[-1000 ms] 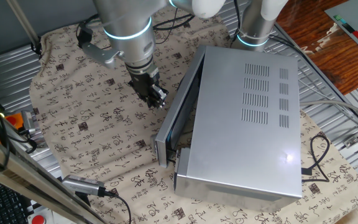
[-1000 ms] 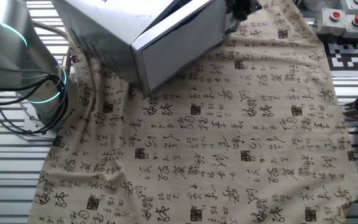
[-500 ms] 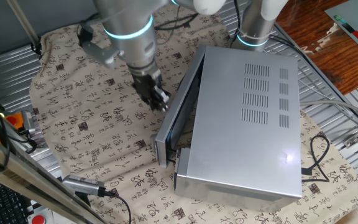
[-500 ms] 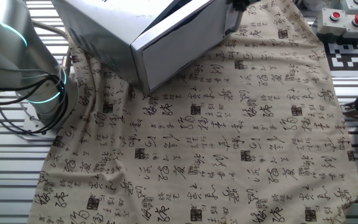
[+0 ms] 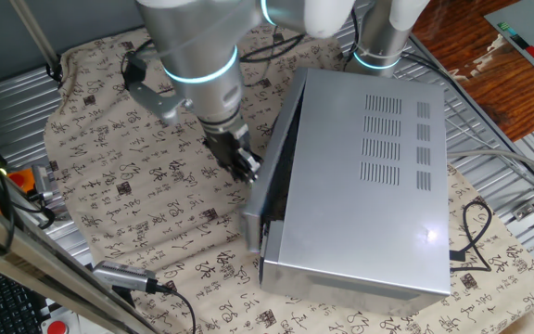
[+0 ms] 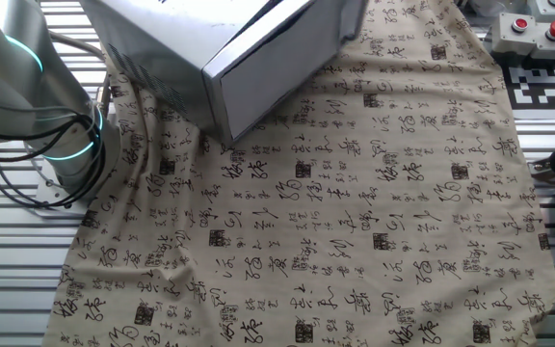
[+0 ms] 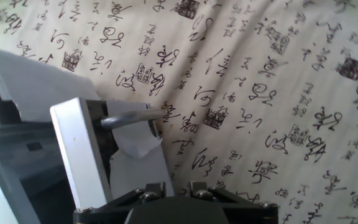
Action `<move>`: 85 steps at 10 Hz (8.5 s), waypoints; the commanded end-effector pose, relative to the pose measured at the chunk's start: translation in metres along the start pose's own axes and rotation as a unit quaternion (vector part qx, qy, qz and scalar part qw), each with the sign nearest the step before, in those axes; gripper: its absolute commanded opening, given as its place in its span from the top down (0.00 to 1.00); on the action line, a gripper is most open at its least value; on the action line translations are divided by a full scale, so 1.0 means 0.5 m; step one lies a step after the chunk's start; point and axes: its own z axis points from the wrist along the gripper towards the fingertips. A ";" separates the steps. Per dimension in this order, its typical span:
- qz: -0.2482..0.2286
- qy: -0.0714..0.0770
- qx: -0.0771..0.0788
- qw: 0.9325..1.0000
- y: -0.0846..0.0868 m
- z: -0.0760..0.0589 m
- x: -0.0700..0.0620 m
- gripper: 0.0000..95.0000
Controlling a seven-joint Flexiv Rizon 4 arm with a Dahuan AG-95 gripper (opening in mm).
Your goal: Close the microwave door
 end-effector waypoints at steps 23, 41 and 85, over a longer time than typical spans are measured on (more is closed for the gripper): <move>-0.036 -0.003 0.028 0.999 -0.090 0.013 0.003 0.80; -0.011 -0.001 0.015 1.000 0.025 0.027 -0.008 0.80; -0.073 -0.011 0.020 0.997 -0.055 0.033 0.055 1.00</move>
